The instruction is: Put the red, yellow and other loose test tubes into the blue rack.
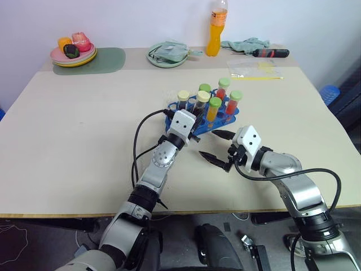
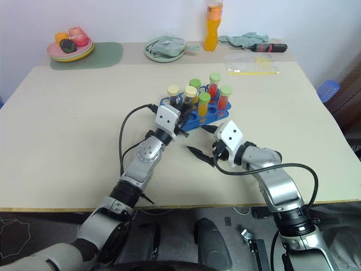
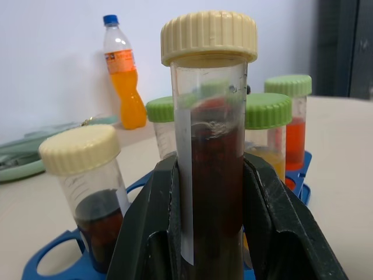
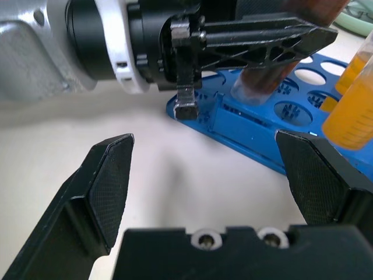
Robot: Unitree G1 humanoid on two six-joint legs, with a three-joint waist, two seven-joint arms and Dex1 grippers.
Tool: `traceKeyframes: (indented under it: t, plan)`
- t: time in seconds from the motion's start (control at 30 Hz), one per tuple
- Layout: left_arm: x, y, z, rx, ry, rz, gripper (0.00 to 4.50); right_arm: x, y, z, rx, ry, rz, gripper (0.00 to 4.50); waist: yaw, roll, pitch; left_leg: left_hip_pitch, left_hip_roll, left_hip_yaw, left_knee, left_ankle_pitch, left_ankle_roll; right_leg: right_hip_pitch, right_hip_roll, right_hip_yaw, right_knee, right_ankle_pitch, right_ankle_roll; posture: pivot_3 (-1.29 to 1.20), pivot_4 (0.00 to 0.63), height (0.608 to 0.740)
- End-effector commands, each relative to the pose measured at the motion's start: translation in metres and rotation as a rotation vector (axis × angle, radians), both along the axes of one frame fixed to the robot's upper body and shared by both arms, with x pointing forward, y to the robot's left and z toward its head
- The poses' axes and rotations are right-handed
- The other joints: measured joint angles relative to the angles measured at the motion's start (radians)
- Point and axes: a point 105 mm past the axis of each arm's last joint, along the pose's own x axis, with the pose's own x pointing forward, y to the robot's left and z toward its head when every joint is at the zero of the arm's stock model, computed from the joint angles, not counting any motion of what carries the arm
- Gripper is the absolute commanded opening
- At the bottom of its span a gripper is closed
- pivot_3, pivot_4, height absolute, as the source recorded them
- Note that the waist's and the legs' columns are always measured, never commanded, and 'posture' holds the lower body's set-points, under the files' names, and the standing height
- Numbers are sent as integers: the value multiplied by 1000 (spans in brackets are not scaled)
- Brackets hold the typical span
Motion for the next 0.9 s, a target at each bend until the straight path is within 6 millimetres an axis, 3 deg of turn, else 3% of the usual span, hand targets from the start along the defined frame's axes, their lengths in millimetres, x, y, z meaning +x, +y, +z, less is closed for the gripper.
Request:
traceKeyframes:
  t: [0.03,0.13,0.37,0.47,0.6,0.7,0.8,0.9]
  plan:
    - [-3,-5,1,-48,-10,-27,896,-1,5,18,17,-68,20,4305,0,0,0,0,0,0,0,0,0,0,0,0,0,0,0,0,150,740]
    - [-3,-6,-3,-50,2,-37,896,-1,6,19,16,-71,20,4305,0,0,0,0,0,0,0,0,0,0,0,0,0,0,0,0,150,740]
    - [-8,-4,1,-85,9,-88,4359,0,3,24,30,-79,14,4305,-3,0,0,0,0,0,0,0,0,0,0,0,0,0,0,0,150,740]
    - [-13,8,10,-100,-6,-117,4445,-1,-5,28,32,-76,11,4305,-5,0,0,0,0,0,0,0,0,0,0,0,0,0,0,0,150,740]
    - [-28,45,20,-78,-11,-130,4445,-5,-30,35,19,-53,-1,4305,-5,0,0,0,0,0,0,0,0,0,0,0,0,0,0,0,150,740]
    - [-44,90,20,-3,39,-110,4445,-10,-58,36,-29,-11,-31,4305,-7,1,0,1,1,0,-1,0,0,0,0,0,1,0,0,0,150,740]
    - [-60,140,8,137,141,-40,4445,-5,-100,35,-88,5,-156,4305,-9,1,0,1,2,0,-1,0,0,0,1,0,1,0,0,0,150,740]
    - [-72,172,-1,201,236,17,4445,-4,-124,35,-101,31,-220,4305,-7,1,0,1,2,1,-1,0,0,0,1,0,1,0,0,0,150,740]
